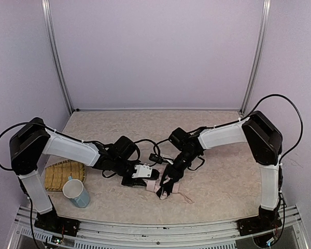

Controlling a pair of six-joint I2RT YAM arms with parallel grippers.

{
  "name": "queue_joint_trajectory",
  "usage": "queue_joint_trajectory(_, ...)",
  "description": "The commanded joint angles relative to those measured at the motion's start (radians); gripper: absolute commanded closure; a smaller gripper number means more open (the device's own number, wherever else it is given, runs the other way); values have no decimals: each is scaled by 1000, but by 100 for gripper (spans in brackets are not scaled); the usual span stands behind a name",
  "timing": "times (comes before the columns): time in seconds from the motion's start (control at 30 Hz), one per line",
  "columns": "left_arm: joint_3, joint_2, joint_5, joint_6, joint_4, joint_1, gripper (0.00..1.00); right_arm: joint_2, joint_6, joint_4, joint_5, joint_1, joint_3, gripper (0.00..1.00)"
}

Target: Put away the umbrella

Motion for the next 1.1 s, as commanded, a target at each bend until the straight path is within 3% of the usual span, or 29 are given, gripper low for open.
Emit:
queue_joint_trajectory(0.0,-65,-33,-238,16,192,-6,100,-104,69,-41,103,8,-55,59)
queue_joint_trajectory(0.2,-35,-154,-369,30,204,8,100,-351,86,51,214,-45,-153,39)
queue_joint_trajectory(0.47,149,-276,-487,45,71,38,100,-670,82,256,400,-105,-313,34)
queue_joint_trajectory(0.67,388,-324,-545,39,-103,27,100,-869,87,556,292,-104,-474,26)
queue_joint_trajectory(0.9,612,-359,-629,24,-242,-61,100,-847,160,924,180,-75,-524,26)
queue_joint_trajectory(1.07,679,-386,-629,25,-255,-118,100,-714,156,948,111,-45,-403,22)
